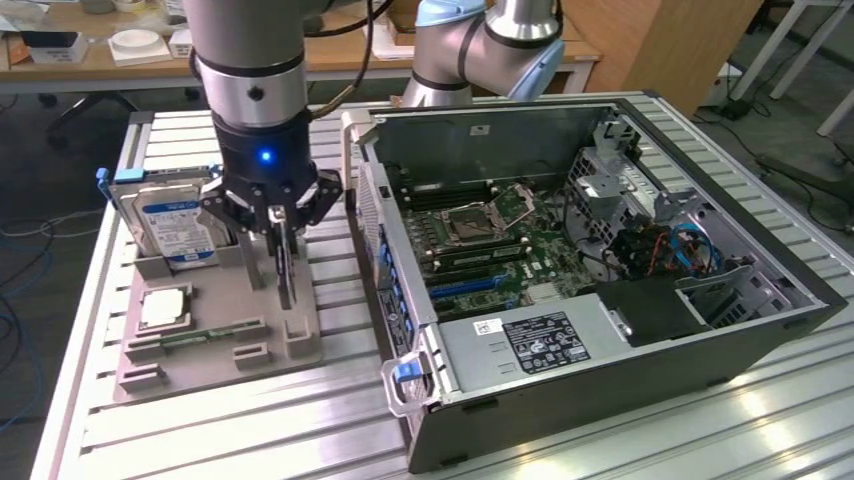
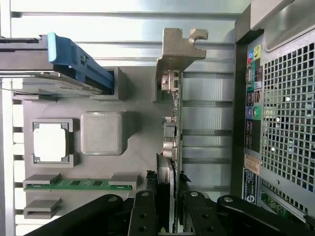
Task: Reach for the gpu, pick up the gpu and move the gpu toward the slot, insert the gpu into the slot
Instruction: 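Pick up the gpu and move the gpu toward the slot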
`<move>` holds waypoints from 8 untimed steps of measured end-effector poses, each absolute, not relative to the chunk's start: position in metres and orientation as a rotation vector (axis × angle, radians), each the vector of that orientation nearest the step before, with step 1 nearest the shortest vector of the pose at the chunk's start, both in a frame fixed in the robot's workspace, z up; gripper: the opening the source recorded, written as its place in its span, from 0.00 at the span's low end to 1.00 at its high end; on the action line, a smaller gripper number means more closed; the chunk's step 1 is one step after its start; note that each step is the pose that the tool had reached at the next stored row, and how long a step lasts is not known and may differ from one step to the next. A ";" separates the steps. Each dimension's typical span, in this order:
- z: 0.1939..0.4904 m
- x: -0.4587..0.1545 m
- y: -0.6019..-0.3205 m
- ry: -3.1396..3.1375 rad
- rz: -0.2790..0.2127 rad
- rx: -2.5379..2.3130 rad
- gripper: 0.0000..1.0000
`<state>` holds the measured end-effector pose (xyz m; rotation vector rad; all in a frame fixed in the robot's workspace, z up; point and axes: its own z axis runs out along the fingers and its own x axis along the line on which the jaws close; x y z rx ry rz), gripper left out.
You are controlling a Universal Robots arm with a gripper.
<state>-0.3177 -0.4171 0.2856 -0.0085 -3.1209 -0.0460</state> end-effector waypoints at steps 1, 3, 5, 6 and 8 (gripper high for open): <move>0.288 -0.318 -0.417 -3.121 -0.046 -0.008 0.26; 0.292 -0.318 -0.417 -3.121 -0.046 -0.008 0.26; 0.295 -0.318 -0.417 -3.121 -0.046 -0.008 0.26; 0.296 -0.318 -0.417 -3.121 -0.046 -0.008 0.26; 0.298 -0.318 -0.417 -3.121 -0.046 -0.008 0.26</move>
